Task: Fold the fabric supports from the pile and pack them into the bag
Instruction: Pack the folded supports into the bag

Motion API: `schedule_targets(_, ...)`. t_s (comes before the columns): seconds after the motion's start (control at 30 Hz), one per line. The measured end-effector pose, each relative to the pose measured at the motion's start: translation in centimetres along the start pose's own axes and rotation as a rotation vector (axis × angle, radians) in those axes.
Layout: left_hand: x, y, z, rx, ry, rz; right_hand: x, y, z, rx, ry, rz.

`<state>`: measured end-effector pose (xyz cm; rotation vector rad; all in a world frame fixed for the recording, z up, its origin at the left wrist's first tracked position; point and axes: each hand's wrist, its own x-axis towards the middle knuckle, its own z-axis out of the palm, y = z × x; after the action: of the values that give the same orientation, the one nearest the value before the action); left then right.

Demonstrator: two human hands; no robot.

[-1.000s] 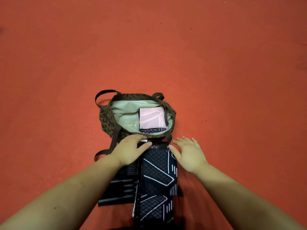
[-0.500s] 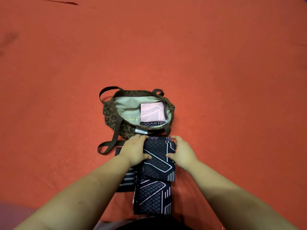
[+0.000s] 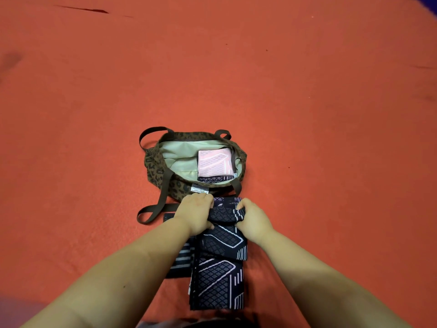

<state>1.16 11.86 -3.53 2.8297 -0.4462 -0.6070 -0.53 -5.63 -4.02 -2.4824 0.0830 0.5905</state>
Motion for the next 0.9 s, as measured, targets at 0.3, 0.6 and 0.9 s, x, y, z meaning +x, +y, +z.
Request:
schedule_targets(0.3, 0.0, -1.2, -1.1, -0.135, -0.052, 0.054, -0.2, -1.5, -1.3, 0.431, -0.093, 0.069)
schedule_targets(0.6, 1.7, -4.2, -6.9, -0.934, -0.314, -0.210, 2.3, -5.5, -5.1, 0.760, -0.180, 0.122)
schedule_targets(0.9, 4.9, -6.4, -7.7, -1.452, -0.263, -0.350, 8.3, -9.3, -8.2, 0.769, -0.123, 0.109)
